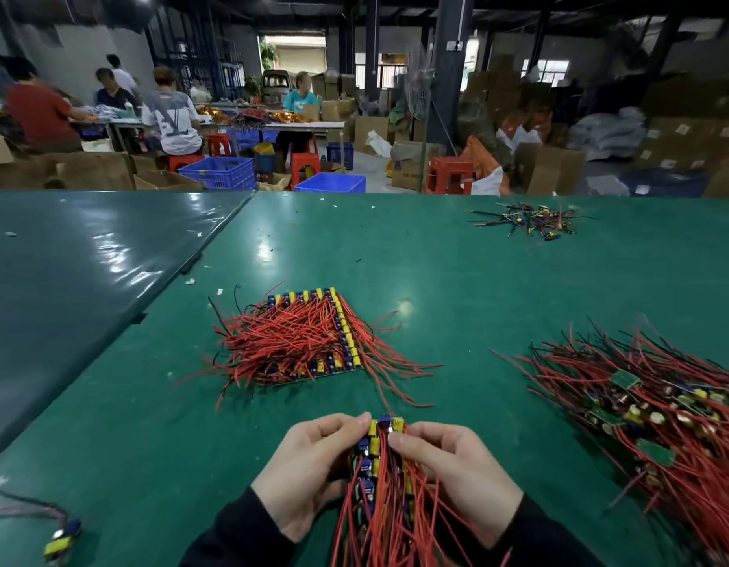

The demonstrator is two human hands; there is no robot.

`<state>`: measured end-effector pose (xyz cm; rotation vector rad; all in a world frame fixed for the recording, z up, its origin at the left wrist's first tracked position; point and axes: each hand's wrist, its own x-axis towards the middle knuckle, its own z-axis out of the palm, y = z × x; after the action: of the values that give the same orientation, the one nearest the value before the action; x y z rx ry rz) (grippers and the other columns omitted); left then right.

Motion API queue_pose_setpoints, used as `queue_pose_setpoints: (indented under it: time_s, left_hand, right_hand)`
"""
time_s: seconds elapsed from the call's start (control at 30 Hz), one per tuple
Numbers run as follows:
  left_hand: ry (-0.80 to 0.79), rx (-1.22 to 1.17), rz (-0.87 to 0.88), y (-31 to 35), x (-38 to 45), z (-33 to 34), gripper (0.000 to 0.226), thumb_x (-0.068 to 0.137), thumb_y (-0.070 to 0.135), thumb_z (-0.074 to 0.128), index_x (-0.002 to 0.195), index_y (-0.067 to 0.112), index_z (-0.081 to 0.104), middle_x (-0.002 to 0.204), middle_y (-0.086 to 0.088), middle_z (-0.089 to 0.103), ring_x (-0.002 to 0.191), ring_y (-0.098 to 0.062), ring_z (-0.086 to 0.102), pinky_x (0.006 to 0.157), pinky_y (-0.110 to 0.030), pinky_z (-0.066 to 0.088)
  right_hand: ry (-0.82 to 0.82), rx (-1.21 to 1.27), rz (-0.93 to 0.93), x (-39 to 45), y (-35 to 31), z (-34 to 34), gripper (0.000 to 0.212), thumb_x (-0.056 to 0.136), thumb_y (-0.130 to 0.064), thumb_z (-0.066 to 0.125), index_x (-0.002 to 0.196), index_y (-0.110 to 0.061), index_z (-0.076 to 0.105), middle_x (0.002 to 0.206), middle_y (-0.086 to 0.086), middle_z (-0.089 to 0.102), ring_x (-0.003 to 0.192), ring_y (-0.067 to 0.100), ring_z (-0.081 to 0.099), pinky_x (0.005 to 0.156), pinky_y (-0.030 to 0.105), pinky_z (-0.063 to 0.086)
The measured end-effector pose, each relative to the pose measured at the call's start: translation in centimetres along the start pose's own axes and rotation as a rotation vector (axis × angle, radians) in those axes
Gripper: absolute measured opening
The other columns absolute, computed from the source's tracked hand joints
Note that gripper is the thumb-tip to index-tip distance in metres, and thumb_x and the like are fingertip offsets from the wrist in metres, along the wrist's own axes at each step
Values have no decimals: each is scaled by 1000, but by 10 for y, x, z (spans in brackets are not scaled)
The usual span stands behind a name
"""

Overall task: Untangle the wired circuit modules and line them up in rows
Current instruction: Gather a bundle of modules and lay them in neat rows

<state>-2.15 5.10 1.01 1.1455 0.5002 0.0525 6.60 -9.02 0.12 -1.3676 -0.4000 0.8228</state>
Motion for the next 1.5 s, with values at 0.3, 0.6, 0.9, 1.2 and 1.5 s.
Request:
queue_pose_setpoints:
  time_s: [0.3,0.6,0.9,1.2,1.5]
  left_hand:
    - [25,41,89,-7,0,0,25,59,23,76,72,3,71,81,-22,69,64,-24,64,57,-28,53]
    - [8,53,44,-6,-3,2,28,62,17,74,83,1,69,79,-19,72,65,-26,69,54,-27,53]
    - [-123,63,-95,2,-8,-7,21,68,8,70,84,-4,69,81,-18,69,62,-19,67,51,-25,53]
    - [-79,110,-48,3,-8,-4,3,82,0,61,82,-3,63,69,-13,63,50,-15,60,44,-20,46]
    - [-107,98,-37,5,-13,-1,3,67,8,70,64,6,69,66,-10,65,49,-13,60,42,-18,45]
  right_hand:
    - [2,37,-14,0,1,-1,33,68,-22,69,89,3,68,80,15,72,66,17,67,62,23,53]
    - [-84,-32,97,-4,-3,-3,47,55,-24,80,94,1,73,92,25,71,73,24,69,73,30,57]
    - [-100,37,137,-7,-5,0,41,59,-17,76,91,8,71,92,30,68,65,24,68,68,30,57]
    - [-95,75,201,-8,-5,-2,37,59,-13,76,86,11,71,80,26,70,58,23,67,63,29,57]
    - [-55,-142,135,-7,-13,-6,50,58,-41,76,76,6,70,74,21,65,54,23,54,55,29,44]
